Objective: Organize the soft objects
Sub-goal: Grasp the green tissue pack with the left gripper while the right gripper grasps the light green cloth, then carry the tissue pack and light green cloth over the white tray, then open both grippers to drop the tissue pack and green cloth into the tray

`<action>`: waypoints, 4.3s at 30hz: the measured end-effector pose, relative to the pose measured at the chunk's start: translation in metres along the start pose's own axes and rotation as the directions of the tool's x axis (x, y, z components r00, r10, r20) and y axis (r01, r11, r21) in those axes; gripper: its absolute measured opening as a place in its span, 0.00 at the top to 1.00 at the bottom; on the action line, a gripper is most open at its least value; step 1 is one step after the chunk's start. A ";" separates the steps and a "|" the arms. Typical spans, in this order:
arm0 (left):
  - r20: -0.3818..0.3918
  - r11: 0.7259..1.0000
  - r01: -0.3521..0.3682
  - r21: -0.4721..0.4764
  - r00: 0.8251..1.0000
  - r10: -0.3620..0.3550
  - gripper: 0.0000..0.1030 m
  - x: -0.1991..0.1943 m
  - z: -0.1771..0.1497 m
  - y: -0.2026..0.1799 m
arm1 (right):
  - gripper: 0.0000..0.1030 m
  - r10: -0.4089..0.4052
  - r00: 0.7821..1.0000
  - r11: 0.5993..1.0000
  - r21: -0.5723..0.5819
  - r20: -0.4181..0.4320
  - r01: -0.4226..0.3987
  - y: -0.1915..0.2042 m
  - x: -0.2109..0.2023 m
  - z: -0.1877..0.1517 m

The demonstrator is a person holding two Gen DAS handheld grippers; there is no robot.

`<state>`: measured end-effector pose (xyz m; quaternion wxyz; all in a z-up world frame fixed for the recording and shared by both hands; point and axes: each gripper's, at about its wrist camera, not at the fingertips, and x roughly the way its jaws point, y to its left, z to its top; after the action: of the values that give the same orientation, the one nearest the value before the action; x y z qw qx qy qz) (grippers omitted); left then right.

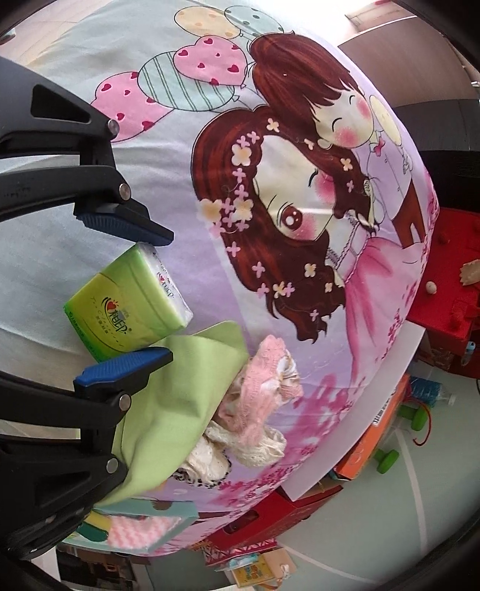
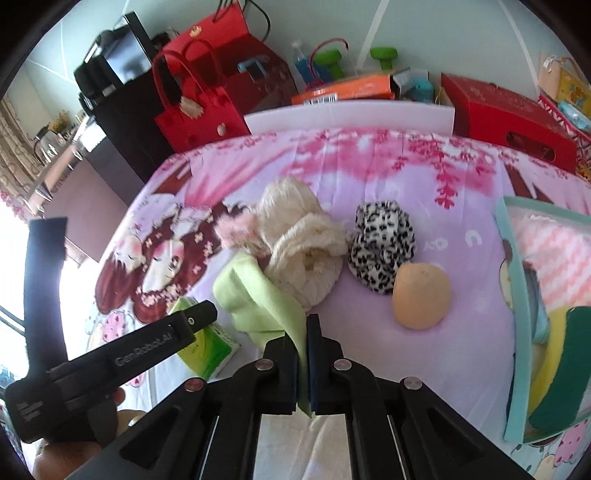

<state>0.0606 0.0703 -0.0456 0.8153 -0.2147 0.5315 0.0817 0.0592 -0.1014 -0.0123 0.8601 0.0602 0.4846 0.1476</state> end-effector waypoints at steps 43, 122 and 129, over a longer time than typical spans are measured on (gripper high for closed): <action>0.184 0.962 0.107 0.253 0.970 -0.156 0.44 -0.070 -0.013 -0.091 | 0.96 -0.276 0.879 0.886 0.457 0.389 0.076 -0.176 -0.163 -0.008; -0.016 0.815 0.242 0.526 0.961 -0.275 0.05 0.007 -0.064 -0.287 | 0.28 -0.472 0.882 0.591 0.737 -0.013 0.327 -0.317 -0.132 -0.056; 0.003 0.858 0.193 0.475 0.975 -0.220 0.05 0.016 -0.055 -0.266 | 0.03 -0.482 0.876 0.603 0.716 -0.025 0.352 -0.314 -0.130 -0.054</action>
<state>0.1179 -0.1932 -0.0086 0.8618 -0.0630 0.4857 -0.1319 0.0118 -0.4422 -0.0122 0.8196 0.2789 0.4284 -0.2587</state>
